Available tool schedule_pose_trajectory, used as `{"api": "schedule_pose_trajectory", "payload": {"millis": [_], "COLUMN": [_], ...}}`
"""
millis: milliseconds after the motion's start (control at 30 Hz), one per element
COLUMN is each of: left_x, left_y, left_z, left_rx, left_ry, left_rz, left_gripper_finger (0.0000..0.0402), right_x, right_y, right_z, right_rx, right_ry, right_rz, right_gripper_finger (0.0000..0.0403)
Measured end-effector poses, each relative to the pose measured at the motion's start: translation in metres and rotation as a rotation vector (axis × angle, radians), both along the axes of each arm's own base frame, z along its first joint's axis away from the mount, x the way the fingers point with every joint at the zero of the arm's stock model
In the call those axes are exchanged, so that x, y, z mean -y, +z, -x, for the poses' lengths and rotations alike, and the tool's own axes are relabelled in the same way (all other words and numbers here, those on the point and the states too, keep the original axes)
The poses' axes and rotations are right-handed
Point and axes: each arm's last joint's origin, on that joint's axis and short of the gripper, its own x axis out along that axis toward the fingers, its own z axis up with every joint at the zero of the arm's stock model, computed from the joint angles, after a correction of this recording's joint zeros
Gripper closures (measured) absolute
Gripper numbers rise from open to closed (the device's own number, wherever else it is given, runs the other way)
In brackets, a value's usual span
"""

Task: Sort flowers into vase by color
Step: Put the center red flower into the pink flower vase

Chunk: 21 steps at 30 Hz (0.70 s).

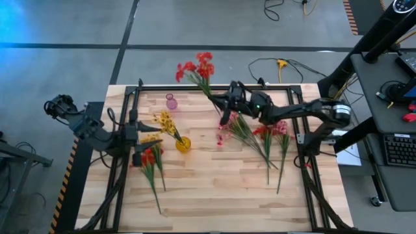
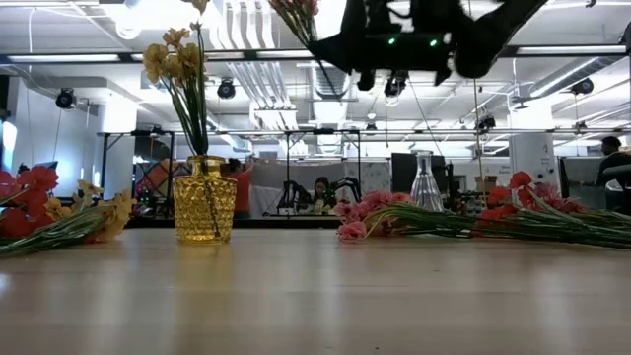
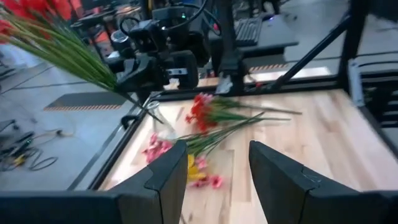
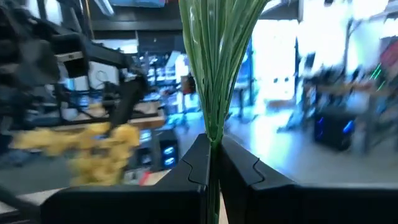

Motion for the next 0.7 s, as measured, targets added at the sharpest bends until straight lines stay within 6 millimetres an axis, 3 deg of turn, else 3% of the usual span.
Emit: {"api": "schedule_pose_trajectory", "payload": {"millis": [333,700], "left_x": [-0.004,-0.006], "left_y": [-0.002,-0.008], "left_z": [0.004,0.007], "left_rx": [-0.01,-0.039], "left_ry": [0.037,0.061], "left_rz": [-0.015,0.033], "left_gripper_finger": [0.0247,0.0247], "right_x": [0.035,0.077], "right_y": [0.004,-0.006], "right_z": [-0.076,-0.113], "right_rx": [0.053,0.116], "right_ry": [0.039,0.107], "right_rz": [0.145,0.178], "right_gripper_finger": [0.039,0.039]}}
